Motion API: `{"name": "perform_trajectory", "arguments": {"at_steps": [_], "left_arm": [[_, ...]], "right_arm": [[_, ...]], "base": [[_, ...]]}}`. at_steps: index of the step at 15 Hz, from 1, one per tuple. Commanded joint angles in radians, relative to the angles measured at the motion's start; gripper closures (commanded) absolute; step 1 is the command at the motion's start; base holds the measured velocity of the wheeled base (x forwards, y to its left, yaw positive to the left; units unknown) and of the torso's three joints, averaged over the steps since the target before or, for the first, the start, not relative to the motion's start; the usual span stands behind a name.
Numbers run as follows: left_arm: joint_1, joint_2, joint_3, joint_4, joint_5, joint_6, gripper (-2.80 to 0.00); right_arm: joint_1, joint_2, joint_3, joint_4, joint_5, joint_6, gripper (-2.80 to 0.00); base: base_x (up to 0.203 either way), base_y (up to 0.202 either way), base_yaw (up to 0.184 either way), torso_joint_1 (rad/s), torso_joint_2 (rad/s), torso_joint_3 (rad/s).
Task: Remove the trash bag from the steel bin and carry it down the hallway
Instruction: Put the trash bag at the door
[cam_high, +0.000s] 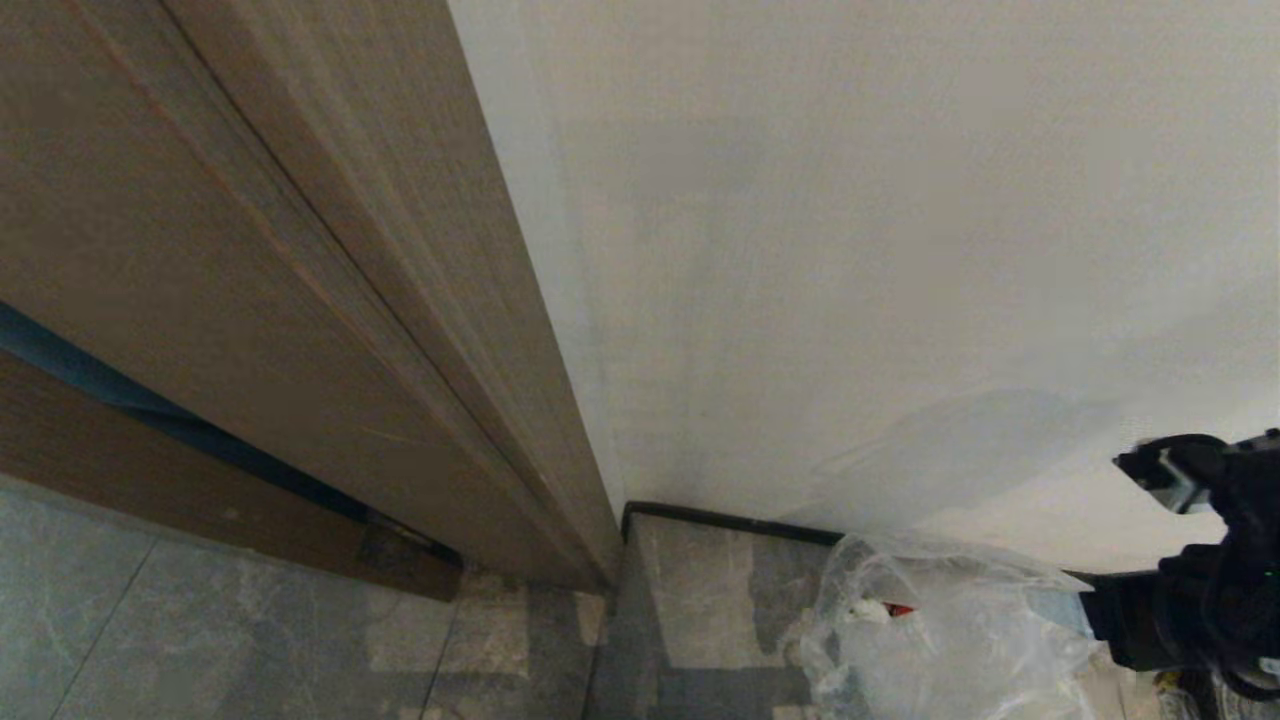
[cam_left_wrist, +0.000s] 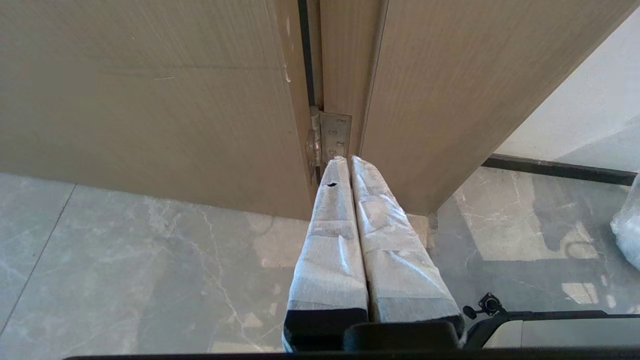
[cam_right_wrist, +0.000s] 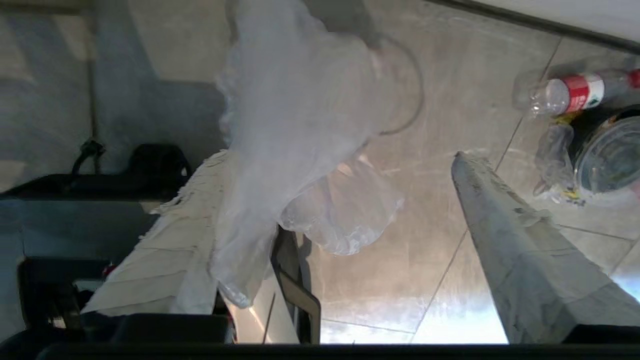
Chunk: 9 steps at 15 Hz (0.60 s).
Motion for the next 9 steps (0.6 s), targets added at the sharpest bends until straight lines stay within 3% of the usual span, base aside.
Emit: {"name": "perform_trajectory", "arguments": {"at_steps": [1, 5, 9], "left_arm": [[0.000, 0.000, 0.000, 0.000, 0.000, -0.001, 0.00], [0.000, 0.000, 0.000, 0.000, 0.000, -0.001, 0.00], [0.000, 0.000, 0.000, 0.000, 0.000, -0.001, 0.00]], "right_arm": [[0.001, -0.180, 0.028, 0.050, 0.000, -0.001, -2.80], [0.000, -0.347, 0.056, 0.174, 0.001, 0.048, -2.80], [0.010, -0.276, 0.024, 0.178, 0.045, 0.038, -2.80]], "base": [[0.000, 0.000, 0.000, 0.000, 0.00, 0.000], [0.000, 0.000, 0.000, 0.000, 0.00, 0.000], [0.000, 0.000, 0.000, 0.000, 0.00, 0.000]]}}
